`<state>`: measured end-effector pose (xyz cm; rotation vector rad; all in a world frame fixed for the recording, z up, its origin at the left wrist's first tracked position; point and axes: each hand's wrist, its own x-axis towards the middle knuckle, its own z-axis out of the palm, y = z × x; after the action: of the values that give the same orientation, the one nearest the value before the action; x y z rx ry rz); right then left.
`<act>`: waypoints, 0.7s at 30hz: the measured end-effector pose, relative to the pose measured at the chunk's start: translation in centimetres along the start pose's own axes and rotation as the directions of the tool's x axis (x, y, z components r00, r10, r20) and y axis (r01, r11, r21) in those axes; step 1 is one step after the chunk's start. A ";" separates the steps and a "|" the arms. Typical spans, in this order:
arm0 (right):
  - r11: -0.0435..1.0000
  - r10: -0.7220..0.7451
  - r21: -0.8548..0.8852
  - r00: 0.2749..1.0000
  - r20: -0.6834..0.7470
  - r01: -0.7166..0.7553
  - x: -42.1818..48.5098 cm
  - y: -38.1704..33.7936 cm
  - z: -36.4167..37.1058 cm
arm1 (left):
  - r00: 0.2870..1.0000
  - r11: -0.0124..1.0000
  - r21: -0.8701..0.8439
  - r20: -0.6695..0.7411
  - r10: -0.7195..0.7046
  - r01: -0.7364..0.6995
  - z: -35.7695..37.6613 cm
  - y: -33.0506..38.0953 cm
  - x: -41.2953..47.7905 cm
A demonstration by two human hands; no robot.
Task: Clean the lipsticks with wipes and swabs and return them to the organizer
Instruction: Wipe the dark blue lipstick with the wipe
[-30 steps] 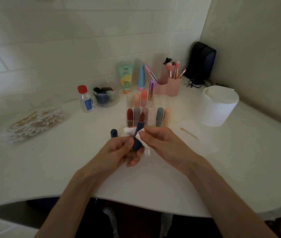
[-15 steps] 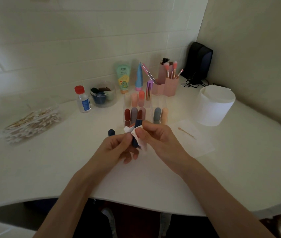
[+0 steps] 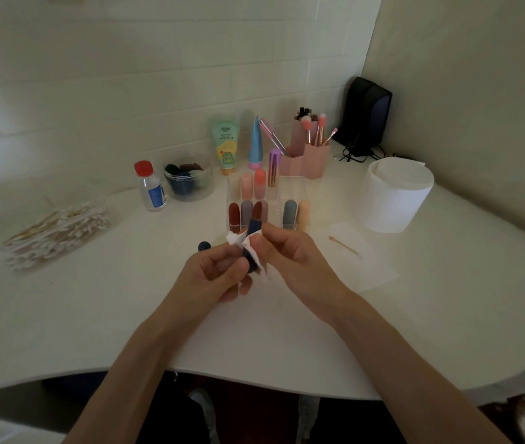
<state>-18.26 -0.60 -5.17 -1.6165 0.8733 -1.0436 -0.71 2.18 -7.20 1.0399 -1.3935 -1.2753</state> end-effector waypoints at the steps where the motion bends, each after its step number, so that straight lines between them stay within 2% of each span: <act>1: 1.000 0.008 0.001 1.000 -0.002 -0.008 -0.1 -0.1 -0.2 | 0.998 1.000 -0.011 0.064 0.000 0.001 0.2 0.3 -0.2; 4: 1.000 0.003 -0.030 1.000 0.015 -0.002 -0.1 -0.4 -0.4 | 0.995 1.000 -0.003 0.102 0.008 -0.008 0.3 0.6 -0.3; 10: 0.999 -0.049 -0.023 0.998 0.038 0.049 0.1 -0.3 0.2 | 0.990 0.996 0.024 -0.113 0.085 -0.083 0.0 0.0 0.1; 15: 0.995 -0.053 -0.079 0.998 0.019 0.054 0.1 -0.4 0.2 | 0.978 0.997 0.019 -0.194 0.078 -0.076 0.1 -0.2 0.2; 21: 0.999 0.030 0.017 0.999 -0.021 -0.029 -0.3 -0.9 -0.5 | 0.998 0.998 -0.061 0.062 0.010 -0.007 0.3 0.4 0.0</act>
<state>-18.77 -0.23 -4.27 -1.5768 0.8981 -1.0466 -0.95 2.28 -6.77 0.9594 -1.3962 -1.3458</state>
